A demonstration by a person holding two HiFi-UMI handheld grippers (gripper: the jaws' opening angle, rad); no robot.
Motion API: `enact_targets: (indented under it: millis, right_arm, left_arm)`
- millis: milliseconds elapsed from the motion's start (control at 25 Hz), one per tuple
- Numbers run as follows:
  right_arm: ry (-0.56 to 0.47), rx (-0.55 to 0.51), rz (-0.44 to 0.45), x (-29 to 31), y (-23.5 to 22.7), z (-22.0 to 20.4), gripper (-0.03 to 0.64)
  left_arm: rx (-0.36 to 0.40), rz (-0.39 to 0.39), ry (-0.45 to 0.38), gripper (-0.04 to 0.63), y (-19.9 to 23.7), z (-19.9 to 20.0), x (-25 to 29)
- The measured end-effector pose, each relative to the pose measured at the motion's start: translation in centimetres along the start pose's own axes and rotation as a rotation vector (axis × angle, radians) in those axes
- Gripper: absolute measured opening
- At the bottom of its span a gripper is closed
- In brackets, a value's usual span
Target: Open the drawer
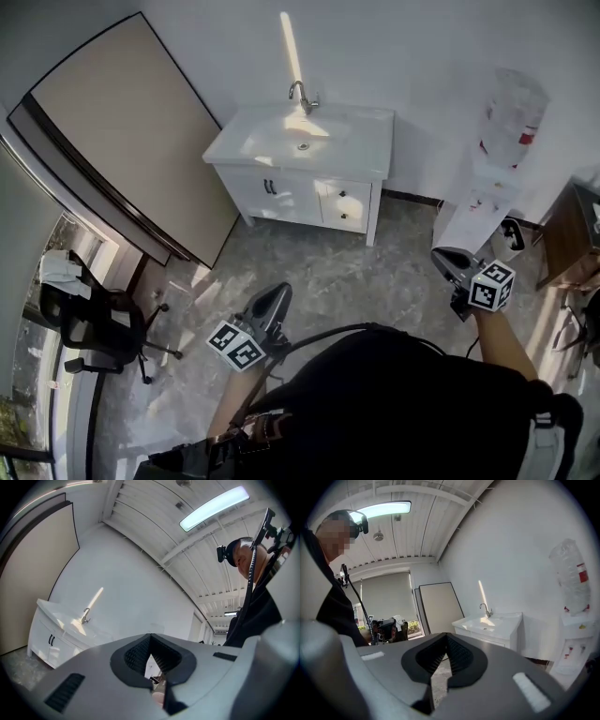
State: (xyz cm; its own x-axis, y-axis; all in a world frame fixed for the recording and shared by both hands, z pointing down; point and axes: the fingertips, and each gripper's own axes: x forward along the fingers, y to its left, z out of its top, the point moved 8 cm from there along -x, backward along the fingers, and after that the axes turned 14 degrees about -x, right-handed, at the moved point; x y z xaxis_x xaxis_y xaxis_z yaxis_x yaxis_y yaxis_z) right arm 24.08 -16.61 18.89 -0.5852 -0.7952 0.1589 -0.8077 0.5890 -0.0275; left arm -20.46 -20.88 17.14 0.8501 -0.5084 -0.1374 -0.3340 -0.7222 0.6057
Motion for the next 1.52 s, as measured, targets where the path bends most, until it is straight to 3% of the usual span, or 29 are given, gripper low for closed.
enact_targets:
  millis: [200, 400, 600, 880, 1280, 1440, 1520]
  right_arm:
    - [0.001, 0.007, -0.014, 2.8, -1.3, 0.9, 0.002]
    - [-0.037, 0.012, 0.046, 7.7, -1.7, 2.8, 0.002]
    - [-0.003, 0.027, 0.076, 10.3, -4.4, 1.5, 0.002]
    - [-0.009, 0.043, 0.15, 14.4, -12.9, 0.3, 0.002]
    - [-0.036, 0.063, 0.315, 21.4, -30.2, 1.1, 0.002]
    - [-0.04, 0.075, 0.384, 24.2, -34.6, -1.0, 0.002]
    - [-0.041, 0.097, 0.413, 25.6, -35.6, -2.5, 0.002]
  left_arm:
    - [-0.007, 0.011, -0.027, 0.0, 2.2, 0.9, -1.0]
    - [-0.037, 0.051, -0.027, 0.0, 4.6, 2.3, -1.5]
    - [-0.019, 0.07, -0.057, 0.0, 6.1, 3.0, 0.3]
    - [-0.006, 0.162, -0.069, 0.0, 9.0, 3.0, 6.2]
    - [0.029, 0.311, -0.109, 0.0, 11.7, 3.0, 21.6]
    - [0.054, 0.365, -0.034, 0.0, 13.4, 0.9, 26.3]
    - [0.03, 0.398, 0.004, 0.0, 13.9, 0.1, 27.8]
